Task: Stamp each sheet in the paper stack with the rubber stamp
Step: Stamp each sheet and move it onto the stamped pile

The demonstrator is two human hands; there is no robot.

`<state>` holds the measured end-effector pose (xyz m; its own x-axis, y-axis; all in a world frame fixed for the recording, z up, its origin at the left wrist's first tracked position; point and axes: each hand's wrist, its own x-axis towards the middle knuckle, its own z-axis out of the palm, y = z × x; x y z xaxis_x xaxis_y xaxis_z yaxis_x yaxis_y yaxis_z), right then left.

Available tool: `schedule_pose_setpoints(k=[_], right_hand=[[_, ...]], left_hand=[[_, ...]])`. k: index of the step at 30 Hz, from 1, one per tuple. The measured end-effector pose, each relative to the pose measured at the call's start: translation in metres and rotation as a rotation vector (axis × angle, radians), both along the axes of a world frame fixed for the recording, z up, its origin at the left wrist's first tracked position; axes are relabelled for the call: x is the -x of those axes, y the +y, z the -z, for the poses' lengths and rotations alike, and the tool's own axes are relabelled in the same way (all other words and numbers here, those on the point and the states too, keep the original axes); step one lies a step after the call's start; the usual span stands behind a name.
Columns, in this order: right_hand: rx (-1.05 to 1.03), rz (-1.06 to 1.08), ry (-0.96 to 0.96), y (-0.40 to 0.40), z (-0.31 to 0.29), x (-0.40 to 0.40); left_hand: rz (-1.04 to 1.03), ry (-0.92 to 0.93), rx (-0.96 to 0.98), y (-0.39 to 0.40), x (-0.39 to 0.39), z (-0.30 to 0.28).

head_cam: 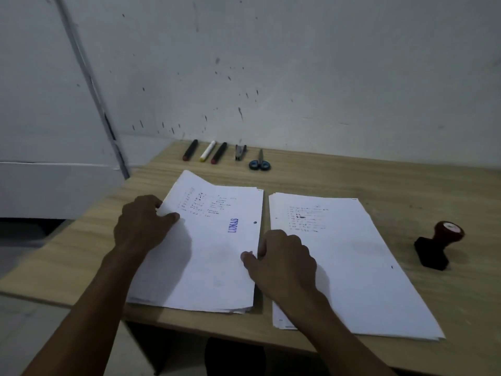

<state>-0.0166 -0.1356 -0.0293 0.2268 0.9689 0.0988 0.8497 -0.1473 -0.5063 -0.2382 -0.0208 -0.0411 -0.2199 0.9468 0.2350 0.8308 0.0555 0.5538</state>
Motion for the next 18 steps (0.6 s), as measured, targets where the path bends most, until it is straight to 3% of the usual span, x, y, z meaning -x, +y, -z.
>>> schedule_pose_setpoints(k=[18], right_hand=[[0.047,-0.127,0.067,0.004,-0.002,0.023]], left_hand=[[-0.038,0.069,0.123,-0.004,-0.003,0.007]])
